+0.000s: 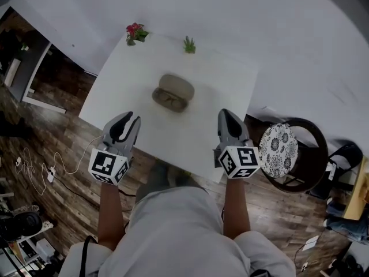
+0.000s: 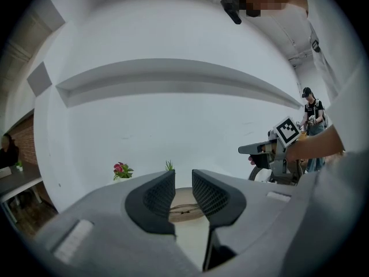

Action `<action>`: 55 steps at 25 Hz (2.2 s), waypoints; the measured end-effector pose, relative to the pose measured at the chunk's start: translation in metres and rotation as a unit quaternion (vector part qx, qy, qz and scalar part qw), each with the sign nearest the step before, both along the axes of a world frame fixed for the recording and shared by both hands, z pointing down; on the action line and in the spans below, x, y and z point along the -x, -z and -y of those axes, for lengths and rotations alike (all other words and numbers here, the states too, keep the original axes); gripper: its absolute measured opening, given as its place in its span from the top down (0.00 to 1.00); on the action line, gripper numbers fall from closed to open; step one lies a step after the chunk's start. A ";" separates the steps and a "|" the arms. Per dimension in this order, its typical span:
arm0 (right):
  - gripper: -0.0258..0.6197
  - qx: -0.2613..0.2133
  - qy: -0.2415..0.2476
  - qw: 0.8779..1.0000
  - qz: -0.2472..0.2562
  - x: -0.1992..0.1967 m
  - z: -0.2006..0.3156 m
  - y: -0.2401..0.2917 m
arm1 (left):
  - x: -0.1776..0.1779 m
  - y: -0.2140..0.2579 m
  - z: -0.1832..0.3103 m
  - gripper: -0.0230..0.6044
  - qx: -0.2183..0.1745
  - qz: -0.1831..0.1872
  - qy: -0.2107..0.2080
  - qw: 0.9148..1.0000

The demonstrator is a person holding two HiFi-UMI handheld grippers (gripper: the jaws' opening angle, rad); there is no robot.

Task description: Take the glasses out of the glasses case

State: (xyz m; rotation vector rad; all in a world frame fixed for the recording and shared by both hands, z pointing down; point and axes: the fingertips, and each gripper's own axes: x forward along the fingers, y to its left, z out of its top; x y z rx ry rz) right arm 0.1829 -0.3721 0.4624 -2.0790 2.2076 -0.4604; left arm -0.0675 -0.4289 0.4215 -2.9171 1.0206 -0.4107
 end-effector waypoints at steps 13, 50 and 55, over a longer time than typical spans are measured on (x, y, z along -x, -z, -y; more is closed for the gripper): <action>0.96 0.011 -0.058 0.998 -0.002 -0.015 0.016 -0.008 | -0.028 -0.018 0.046 0.82 0.010 0.028 -0.085 0.996; 0.96 0.069 -0.160 0.985 -0.002 -0.051 0.031 -0.052 | -0.135 -0.237 0.102 0.79 0.031 0.424 -0.453 0.783; 0.96 0.075 -0.167 0.983 0.000 -0.054 0.035 -0.057 | -0.134 -0.254 0.101 0.80 0.033 0.441 -0.471 0.763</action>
